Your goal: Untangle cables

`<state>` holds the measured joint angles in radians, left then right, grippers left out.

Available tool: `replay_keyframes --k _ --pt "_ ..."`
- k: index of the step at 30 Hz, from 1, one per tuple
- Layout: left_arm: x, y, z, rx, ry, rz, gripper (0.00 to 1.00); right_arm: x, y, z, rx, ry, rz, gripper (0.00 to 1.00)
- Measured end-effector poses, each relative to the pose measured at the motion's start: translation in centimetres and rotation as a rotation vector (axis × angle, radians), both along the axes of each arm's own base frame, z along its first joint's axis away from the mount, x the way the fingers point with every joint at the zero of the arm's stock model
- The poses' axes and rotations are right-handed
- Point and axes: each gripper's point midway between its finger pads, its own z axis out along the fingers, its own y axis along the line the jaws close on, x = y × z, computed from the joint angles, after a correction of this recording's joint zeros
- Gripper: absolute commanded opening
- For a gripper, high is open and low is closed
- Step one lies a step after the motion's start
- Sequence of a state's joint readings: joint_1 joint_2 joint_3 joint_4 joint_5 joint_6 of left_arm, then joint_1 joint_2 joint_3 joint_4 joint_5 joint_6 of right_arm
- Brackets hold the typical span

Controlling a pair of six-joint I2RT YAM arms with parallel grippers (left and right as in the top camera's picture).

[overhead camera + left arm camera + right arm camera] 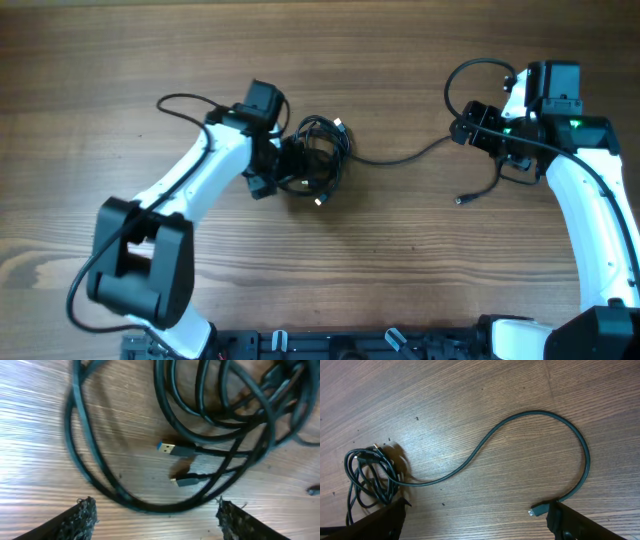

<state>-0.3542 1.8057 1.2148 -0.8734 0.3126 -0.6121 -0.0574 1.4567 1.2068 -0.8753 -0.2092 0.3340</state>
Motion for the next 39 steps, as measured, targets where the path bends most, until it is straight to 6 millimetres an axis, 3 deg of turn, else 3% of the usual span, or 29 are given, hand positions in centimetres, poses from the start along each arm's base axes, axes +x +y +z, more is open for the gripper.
replay_keyframes --k 2,7,12,13,14,17,20,22,23,26,29,31,34,39 --pt "-0.1 -0.4 -0.9 0.003 0.014 0.005 0.68 0.0 0.0 0.0 0.0 0.0 0.0 0.93" --pt "0.7 -0.1 -3.6 0.041 0.023 0.047 0.38 0.0 0.0 0.0 0.0 0.0 0.0 0.93" --pt "1.5 1.0 -4.1 0.111 -0.011 0.074 0.3 0.2 0.4 0.2 0.02 -0.011 0.01 0.93" --pt "1.7 1.3 -4.2 0.128 -0.021 0.077 0.14 0.4 0.5 0.3 0.029 -0.02 0.015 0.93" --pt "1.9 1.4 -4.2 0.136 -0.032 0.08 0.04 0.5 0.8 0.4 0.042 -0.028 0.022 0.93" --pt "3.1 1.6 -4.2 0.147 -0.083 0.082 0.04 1.0 1.8 1.0 0.084 -0.067 0.08 0.89" --pt "3.2 1.0 -3.5 0.116 -0.123 -0.03 0.04 1.5 3.8 2.2 0.156 -0.135 0.207 0.86" --pt "3.0 0.5 -1.4 0.077 -0.167 -0.106 0.04 1.6 5.2 3.1 0.209 -0.183 0.293 0.85" --pt "3.2 0.0 0.7 0.044 -0.219 -0.15 0.04 1.6 5.8 3.5 0.234 -0.205 0.329 0.83" --pt "4.1 -1.6 10.1 -0.077 -0.482 -0.244 0.04 1.7 7.4 4.9 0.31 -0.266 0.411 0.81" --pt "2.6 -1.9 19.5 -0.167 -0.743 -0.301 0.04 1.6 8.9 6.4 0.388 -0.325 0.485 0.77" --pt "1.0 -1.6 23.4 -0.199 -0.849 -0.32 0.04 1.5 10.1 7.6 0.439 -0.369 0.543 0.77" --pt "0.0 -1.6 24.4 -0.224 -0.864 -0.33 0.04 1.4 11.7 8.9 0.488 -0.415 0.601 0.76" --pt "0.7 -2.1 24.5 -0.282 -0.829 -0.236 0.04 0.5 14.0 9.6 0.536 -0.395 0.629 0.7"
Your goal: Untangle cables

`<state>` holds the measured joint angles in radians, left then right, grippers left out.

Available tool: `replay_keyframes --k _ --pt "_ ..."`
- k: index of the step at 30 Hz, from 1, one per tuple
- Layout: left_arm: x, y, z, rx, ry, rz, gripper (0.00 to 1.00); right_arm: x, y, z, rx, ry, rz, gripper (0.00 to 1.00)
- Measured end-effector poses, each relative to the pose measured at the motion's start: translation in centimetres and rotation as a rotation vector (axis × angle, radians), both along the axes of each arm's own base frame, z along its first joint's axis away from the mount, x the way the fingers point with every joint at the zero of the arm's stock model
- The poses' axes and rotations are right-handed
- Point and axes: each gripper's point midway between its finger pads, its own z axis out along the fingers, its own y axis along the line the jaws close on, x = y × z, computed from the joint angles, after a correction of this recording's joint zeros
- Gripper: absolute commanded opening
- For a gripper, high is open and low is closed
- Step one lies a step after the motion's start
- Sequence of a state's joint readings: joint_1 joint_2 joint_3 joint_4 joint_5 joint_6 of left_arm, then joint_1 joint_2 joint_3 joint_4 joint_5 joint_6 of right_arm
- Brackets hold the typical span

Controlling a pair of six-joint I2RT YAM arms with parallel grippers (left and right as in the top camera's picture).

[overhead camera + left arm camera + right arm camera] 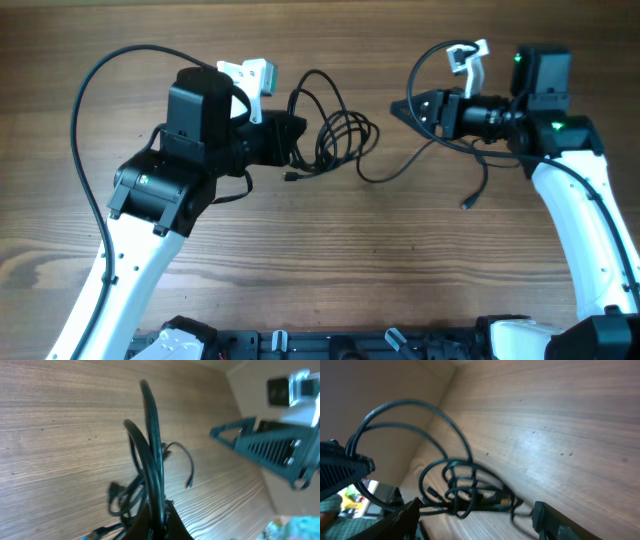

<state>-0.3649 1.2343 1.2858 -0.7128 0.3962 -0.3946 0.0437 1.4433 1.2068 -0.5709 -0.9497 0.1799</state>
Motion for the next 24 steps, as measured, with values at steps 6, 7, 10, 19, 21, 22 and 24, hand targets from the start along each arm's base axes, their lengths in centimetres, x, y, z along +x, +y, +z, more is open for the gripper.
replay_keyframes --k 6,7,10,19,21,22,24 --pt "0.2 -0.1 0.3 -0.055 0.039 0.046 0.04 -2.0 4.2 0.0 0.026 0.087 0.068 0.62" --pt "0.3 -0.2 0.2 -0.057 0.045 0.049 0.04 -2.3 5.0 -0.2 0.021 0.103 0.07 0.62" --pt "0.4 -0.2 -0.1 -0.057 0.058 0.053 0.04 -2.7 6.3 -0.7 0.0 0.157 0.045 0.61" --pt "0.6 -0.3 -0.5 -0.056 0.074 0.058 0.04 -3.0 8.7 -2.1 -0.02 0.247 0.006 0.59" --pt "0.6 -0.3 -0.5 -0.058 0.076 0.06 0.04 -3.3 9.4 -2.7 -0.026 0.264 0.022 0.59" --pt "0.6 -0.3 -0.5 -0.058 0.076 0.06 0.04 -3.5 9.8 -3.0 -0.03 0.273 0.031 0.59" --pt "0.6 -0.3 -0.5 -0.058 0.076 0.06 0.04 -3.7 10.4 -3.5 -0.036 0.289 0.046 0.59"
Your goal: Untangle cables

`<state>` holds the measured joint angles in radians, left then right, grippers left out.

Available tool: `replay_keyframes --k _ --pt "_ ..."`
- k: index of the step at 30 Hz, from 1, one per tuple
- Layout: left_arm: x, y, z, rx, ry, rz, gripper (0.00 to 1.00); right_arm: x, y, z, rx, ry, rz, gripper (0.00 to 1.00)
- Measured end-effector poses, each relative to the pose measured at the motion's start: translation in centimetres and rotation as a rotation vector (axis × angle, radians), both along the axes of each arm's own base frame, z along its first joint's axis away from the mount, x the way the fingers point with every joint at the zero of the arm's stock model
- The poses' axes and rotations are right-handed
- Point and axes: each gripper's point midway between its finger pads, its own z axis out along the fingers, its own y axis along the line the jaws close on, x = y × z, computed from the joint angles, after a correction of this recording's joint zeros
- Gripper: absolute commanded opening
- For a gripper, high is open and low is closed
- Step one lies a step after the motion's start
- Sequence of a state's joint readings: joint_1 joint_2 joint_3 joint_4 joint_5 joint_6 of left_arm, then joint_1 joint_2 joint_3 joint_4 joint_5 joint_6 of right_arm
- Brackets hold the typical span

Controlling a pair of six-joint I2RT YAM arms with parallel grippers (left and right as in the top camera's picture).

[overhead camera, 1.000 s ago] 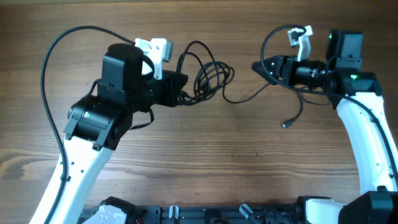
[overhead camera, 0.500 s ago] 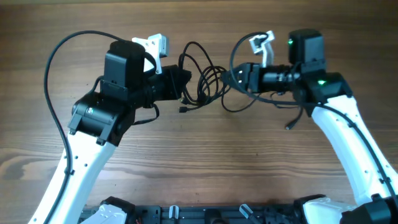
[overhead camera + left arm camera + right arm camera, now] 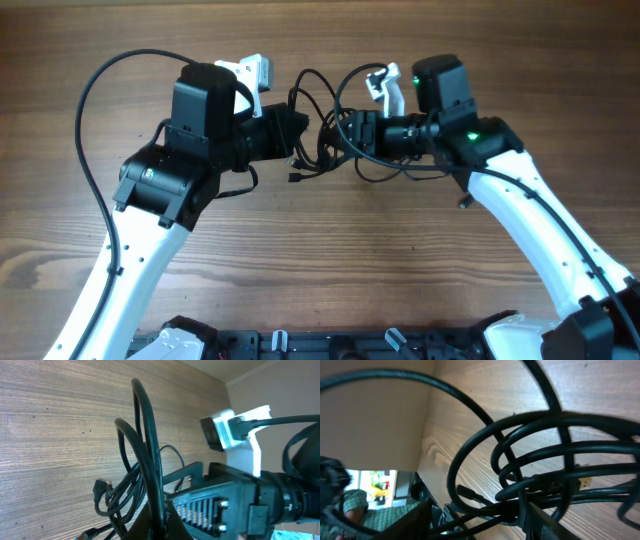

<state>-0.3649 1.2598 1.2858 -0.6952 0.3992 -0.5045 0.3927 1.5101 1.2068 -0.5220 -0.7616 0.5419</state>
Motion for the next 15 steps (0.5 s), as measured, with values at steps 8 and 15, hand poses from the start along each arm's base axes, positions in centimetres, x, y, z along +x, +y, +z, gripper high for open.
replay_keyframes --k 8,15 --pt "-0.2 0.1 -0.2 0.003 0.013 0.002 0.04 0.9 0.9 -1.4 0.002 0.019 0.001 0.58" --pt "-0.2 0.1 -0.2 0.001 0.016 0.004 0.04 3.7 1.7 -1.3 0.041 -0.046 -0.043 0.59"
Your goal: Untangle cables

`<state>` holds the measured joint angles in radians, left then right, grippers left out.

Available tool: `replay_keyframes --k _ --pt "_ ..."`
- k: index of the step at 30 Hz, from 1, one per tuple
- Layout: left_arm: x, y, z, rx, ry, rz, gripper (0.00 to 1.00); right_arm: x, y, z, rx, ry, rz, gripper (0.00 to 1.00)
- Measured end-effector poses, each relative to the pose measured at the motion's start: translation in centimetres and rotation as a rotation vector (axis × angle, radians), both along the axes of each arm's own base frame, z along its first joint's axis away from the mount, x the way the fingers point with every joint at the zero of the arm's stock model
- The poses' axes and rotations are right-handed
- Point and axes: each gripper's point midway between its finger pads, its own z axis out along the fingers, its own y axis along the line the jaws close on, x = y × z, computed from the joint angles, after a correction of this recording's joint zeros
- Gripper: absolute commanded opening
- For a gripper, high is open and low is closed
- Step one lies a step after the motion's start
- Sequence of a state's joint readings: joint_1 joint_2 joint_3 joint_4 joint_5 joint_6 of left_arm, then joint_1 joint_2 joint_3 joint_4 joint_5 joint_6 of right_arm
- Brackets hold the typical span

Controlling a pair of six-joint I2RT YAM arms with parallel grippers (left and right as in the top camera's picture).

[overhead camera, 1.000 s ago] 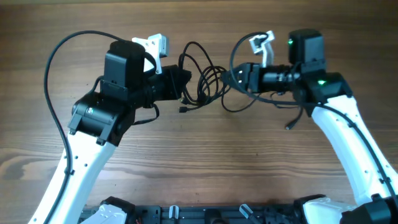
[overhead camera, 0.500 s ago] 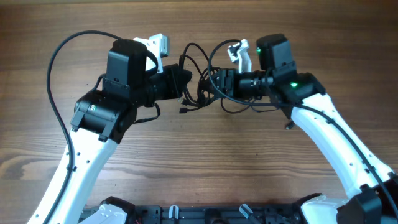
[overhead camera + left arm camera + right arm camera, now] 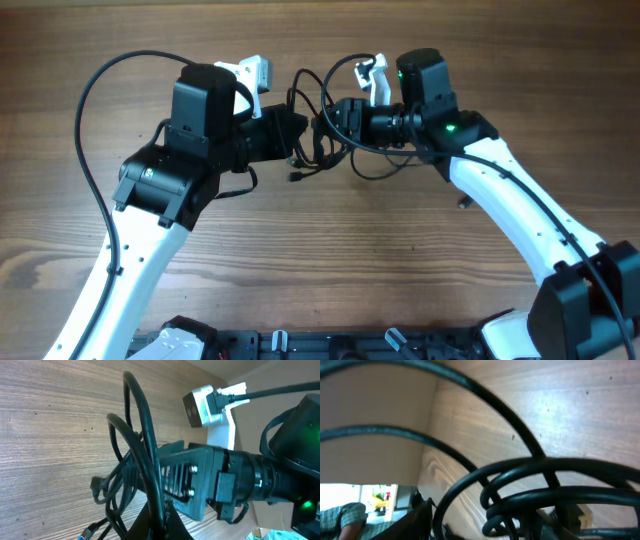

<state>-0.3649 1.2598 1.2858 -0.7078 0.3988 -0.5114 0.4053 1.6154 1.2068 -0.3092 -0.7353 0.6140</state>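
Observation:
The tangled black cable bundle (image 3: 322, 150) is held up off the wooden table. My left gripper (image 3: 298, 135) is shut on one thick strand (image 3: 145, 450), which rises from its pinched tips (image 3: 159, 519). My right gripper (image 3: 324, 122) is pushed into the bundle from the right and touches it. Its fingers (image 3: 422, 516) stand apart, open, with several loops (image 3: 530, 490) between and in front of them. In the left wrist view the right gripper (image 3: 187, 485) sits right behind the held strand. One slack loop (image 3: 378, 172) droops to the table, and a plug end (image 3: 461, 203) lies beside the right arm.
The left arm's own black supply cable (image 3: 100, 90) arcs wide over the table's left side. A white camera mount (image 3: 375, 75) sits on top of the right wrist. Bare wood (image 3: 330, 260) lies in front of both arms.
My right gripper has moved a little further left and deeper into the bundle, and the loops now fill its view. The left gripper still holds the same strand, unmoved.
First the bundle lay on the table with my left gripper open over it, and the right gripper was far right, near a long trailing cable. Then the left had lifted the bundle by one strand. The right gripper was then at the bundle and is now among its loops.

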Motion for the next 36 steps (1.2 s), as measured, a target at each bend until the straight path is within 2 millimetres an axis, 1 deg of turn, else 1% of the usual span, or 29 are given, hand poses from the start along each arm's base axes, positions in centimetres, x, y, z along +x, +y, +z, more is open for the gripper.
replay_keyframes --k 4,5,7,11,14,15,18,20,23,25,27,28,30,31,33,34,35,36 --pt "0.0 0.0 -0.1 -0.001 0.006 0.003 0.04 1.0 1.2 -0.6 0.018 -0.021 -0.001 0.59" --pt "-0.1 0.0 -0.1 0.0 0.008 0.003 0.04 1.3 1.8 -0.8 0.028 -0.031 0.002 0.59" --pt "-0.1 0.0 -0.2 -0.001 0.012 0.005 0.04 1.7 2.4 -0.7 0.043 -0.05 0.003 0.58" --pt "-0.1 0.1 -0.2 0.0 0.013 0.004 0.04 2.8 3.0 0.8 0.091 -0.106 -0.015 0.36" --pt "-0.1 0.1 -0.2 -0.001 0.014 0.005 0.04 3.0 3.0 1.1 0.102 -0.117 -0.023 0.11" --pt "-0.1 0.1 -0.2 -0.001 0.014 0.005 0.04 3.1 3.0 1.1 0.102 -0.117 -0.026 0.06" --pt "-0.2 0.1 -0.2 -0.001 0.019 0.007 0.04 3.3 3.0 1.4 0.109 -0.13 -0.029 0.04" --pt "-0.2 0.1 -0.3 0.0 0.02 0.007 0.04 3.6 2.6 2.1 0.136 -0.148 -0.018 0.04" --pt "-0.2 0.3 -0.5 0.01 0.028 0.015 0.04 4.3 0.5 3.4 0.19 -0.147 -0.008 0.04" --pt "-0.3 0.7 -0.9 0.03 0.041 0.032 0.04 4.6 -1.6 5.4 0.257 -0.159 0.006 0.04" --pt "-0.2 1.3 -1.3 0.057 0.047 0.059 0.04 4.7 -4.3 8.8 0.341 -0.213 0.027 0.04" --pt "-0.1 1.6 -1.6 0.076 0.05 0.078 0.04 4.4 -5.8 11.0 0.388 -0.26 0.051 0.04" --pt "0.1 2.4 -2.1 0.112 0.054 0.115 0.04 2.9 -8.8 15.4 0.454 -0.351 0.112 0.04" --pt "0.2 2.9 -2.3 0.131 0.058 0.134 0.04 1.8 -10.2 17.5 0.473 -0.395 0.154 0.05" --pt "0.5 3.4 -3.0 0.163 0.069 0.165 0.04 0.4 -12.1 19.1 0.474 -0.401 0.189 0.04" --pt "0.7 3.6 -3.3 0.176 0.077 0.174 0.04 0.2 -12.2 19.2 0.485 -0.353 0.182 0.04" --pt "0.9 3.7 -3.7 0.188 0.084 0.181 0.04 -0.6 -13.0 19.5 0.473 -0.353 0.212 0.04" --pt "1.3 3.8 -4.4 0.204 0.096 0.19 0.04 -1.0 -13.3 19.5 0.473 -0.309 0.219 0.04"
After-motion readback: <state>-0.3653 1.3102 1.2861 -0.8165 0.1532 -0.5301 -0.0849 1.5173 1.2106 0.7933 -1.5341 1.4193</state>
